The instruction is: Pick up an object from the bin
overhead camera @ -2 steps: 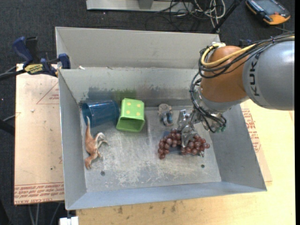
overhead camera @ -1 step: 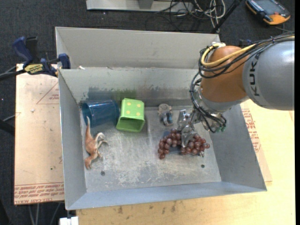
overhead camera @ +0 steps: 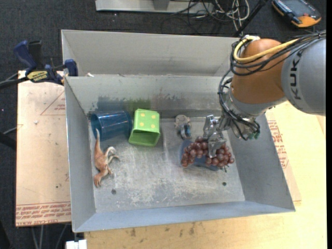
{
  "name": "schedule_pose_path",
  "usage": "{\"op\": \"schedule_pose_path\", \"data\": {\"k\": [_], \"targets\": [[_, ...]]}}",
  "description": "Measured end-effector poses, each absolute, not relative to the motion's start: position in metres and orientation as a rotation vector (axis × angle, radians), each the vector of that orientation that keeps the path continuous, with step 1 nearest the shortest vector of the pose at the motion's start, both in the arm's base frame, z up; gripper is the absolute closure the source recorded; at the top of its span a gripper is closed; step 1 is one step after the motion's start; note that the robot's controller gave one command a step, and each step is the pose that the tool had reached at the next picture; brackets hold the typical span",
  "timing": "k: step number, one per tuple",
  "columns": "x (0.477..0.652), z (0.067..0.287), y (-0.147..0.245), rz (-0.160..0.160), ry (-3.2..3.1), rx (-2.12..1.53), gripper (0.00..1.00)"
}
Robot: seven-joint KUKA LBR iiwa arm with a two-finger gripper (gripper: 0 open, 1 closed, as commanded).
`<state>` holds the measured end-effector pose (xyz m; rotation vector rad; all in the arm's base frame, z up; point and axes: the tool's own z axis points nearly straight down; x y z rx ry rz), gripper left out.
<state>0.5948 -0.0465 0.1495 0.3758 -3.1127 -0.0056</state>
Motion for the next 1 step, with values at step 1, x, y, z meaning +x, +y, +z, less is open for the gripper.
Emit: {"op": "schedule_pose_path", "data": {"k": [1], "targets": [[0.6029, 0.2160, -0.0476, -0.001, -3.123, 0.363, 1.00]]}}
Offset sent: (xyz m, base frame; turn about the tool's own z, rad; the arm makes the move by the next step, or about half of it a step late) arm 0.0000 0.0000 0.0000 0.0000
